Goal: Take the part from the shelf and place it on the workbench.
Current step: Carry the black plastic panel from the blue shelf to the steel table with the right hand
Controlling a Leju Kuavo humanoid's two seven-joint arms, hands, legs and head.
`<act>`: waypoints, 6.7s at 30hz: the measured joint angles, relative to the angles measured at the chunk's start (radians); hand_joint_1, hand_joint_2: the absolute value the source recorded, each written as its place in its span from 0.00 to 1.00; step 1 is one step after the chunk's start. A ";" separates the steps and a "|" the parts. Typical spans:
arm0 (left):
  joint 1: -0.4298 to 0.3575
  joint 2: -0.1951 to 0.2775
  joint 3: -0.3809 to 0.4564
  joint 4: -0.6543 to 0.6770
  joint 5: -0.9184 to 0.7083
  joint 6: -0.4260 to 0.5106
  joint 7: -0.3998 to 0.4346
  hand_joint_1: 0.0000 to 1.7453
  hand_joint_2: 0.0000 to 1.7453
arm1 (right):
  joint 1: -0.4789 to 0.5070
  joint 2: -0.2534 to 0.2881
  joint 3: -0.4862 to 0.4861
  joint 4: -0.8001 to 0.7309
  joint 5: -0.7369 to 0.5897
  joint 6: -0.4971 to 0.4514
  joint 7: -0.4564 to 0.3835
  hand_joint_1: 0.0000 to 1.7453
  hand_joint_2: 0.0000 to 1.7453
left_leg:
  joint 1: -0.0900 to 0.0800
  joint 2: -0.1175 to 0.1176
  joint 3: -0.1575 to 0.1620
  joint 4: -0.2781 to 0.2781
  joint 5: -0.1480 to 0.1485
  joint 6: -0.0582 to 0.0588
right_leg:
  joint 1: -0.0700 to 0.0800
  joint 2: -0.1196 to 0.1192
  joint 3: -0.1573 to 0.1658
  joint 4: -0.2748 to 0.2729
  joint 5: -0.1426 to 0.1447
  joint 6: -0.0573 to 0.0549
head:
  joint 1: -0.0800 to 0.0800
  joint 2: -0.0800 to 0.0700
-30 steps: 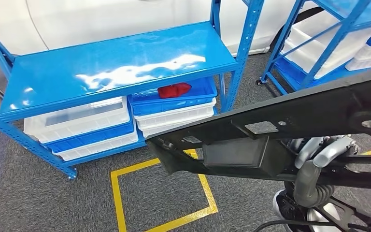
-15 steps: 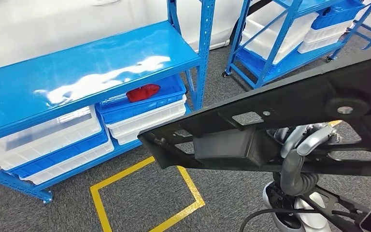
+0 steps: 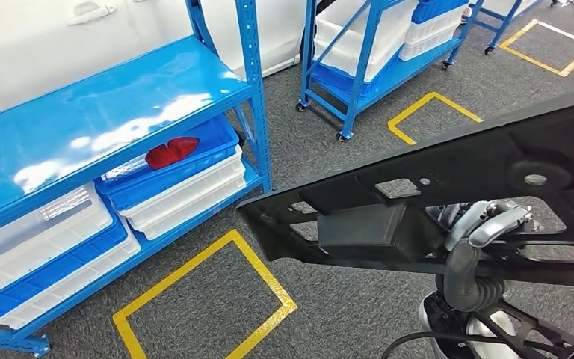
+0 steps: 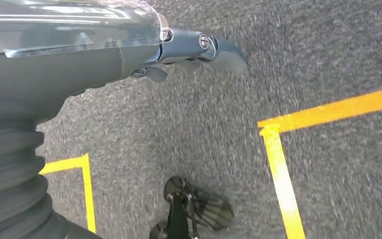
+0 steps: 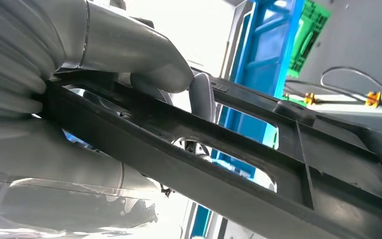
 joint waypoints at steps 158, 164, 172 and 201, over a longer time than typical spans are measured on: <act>-0.006 -0.088 0.054 -0.005 0.021 -0.016 -0.047 0.00 1.00 | -0.175 -0.059 0.044 0.153 -0.083 0.001 0.039 1.00 1.00 | -0.002 -0.096 -0.138 0.282 -0.129 0.002 | 0.004 0.065 -0.007 -0.012 0.013 -0.012 | -0.008 0.000; -0.005 -0.086 0.051 -0.005 0.012 -0.016 -0.050 0.00 1.00 | -0.165 -0.059 0.042 0.154 -0.078 0.003 0.035 1.00 1.00 | 0.002 -0.174 -0.048 0.022 0.028 0.019 | 0.004 0.149 -0.011 0.002 0.007 0.004 | -0.007 0.000; -0.008 -0.084 0.038 -0.005 0.011 -0.022 -0.060 0.00 1.00 | -0.149 -0.059 0.028 0.154 -0.069 0.000 0.023 1.00 1.00 | 0.002 -0.089 -0.032 -0.008 0.029 0.056 | -0.002 0.046 -0.132 0.225 -0.102 0.050 | 0.008 0.000; -0.018 -0.084 0.032 -0.005 0.034 -0.049 -0.081 0.00 1.00 | -0.208 -0.034 0.130 0.238 -0.103 0.065 0.090 1.00 1.00 | 0.004 -0.127 -0.039 -0.002 0.035 0.055 | -0.003 0.064 -0.074 0.119 -0.054 0.045 | 0.009 0.000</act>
